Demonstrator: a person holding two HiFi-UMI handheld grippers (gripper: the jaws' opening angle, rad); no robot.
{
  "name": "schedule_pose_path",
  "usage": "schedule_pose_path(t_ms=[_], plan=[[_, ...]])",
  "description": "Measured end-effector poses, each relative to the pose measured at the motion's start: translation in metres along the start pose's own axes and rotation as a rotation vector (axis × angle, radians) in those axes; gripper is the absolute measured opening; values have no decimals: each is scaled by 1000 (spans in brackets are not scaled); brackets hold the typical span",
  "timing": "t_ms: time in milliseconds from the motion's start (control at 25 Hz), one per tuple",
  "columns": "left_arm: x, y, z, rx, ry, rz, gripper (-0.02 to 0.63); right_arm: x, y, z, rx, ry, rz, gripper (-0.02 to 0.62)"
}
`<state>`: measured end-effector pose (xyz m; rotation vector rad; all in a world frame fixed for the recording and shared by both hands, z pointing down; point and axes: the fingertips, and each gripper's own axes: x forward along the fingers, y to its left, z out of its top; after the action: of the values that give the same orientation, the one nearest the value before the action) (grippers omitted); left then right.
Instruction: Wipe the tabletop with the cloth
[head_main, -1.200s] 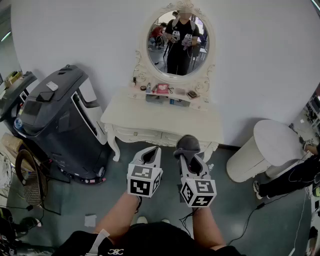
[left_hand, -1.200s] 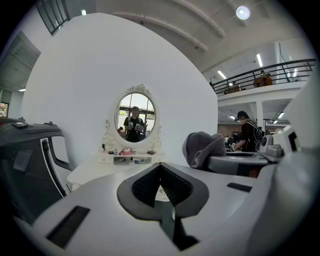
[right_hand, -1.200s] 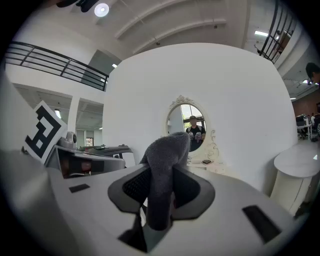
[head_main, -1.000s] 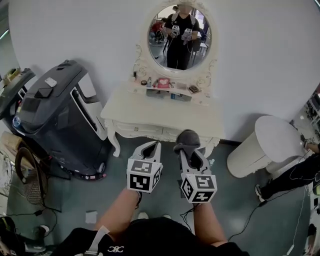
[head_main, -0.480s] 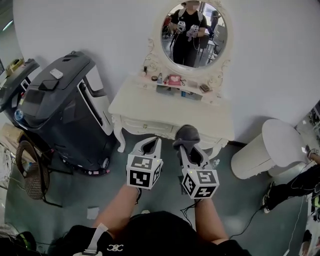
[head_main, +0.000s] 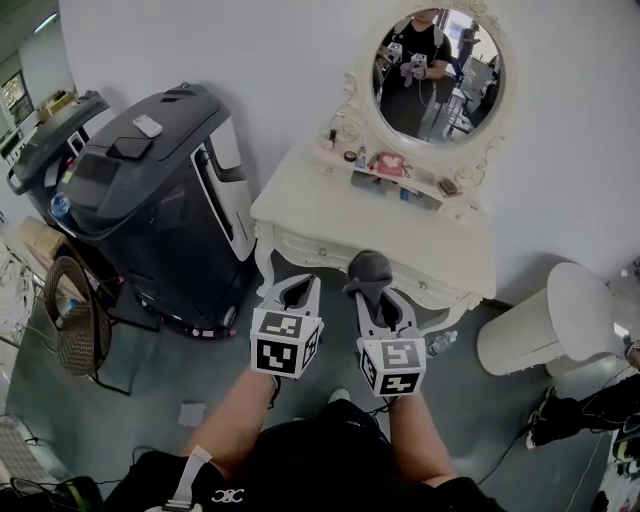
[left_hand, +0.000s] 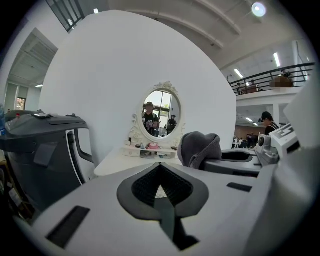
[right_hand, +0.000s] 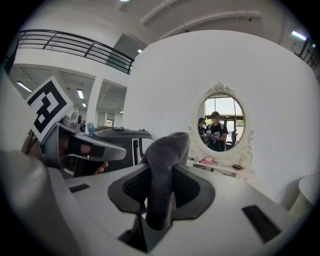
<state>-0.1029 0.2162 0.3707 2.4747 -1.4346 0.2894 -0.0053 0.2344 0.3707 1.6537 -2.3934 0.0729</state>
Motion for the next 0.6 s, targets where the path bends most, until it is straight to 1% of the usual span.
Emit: schedule_pose_path(t_ms=[80, 200, 240, 400, 600], plan=[[0, 12, 0, -11, -2, 20, 6, 11, 4, 2, -47, 10, -1, 107], [5, 28, 0, -20, -3, 46, 6, 29, 9, 5, -192, 28, -42, 107], [9, 33, 0, -19, -2, 55, 6, 35, 11, 5, -214, 34, -42, 107], [27, 54, 2, -11, 9, 90, 6, 72, 9, -4, -181, 64, -6, 107], [63, 89, 13, -7, 25, 132, 6, 126, -9, -2, -146, 72, 13, 107]])
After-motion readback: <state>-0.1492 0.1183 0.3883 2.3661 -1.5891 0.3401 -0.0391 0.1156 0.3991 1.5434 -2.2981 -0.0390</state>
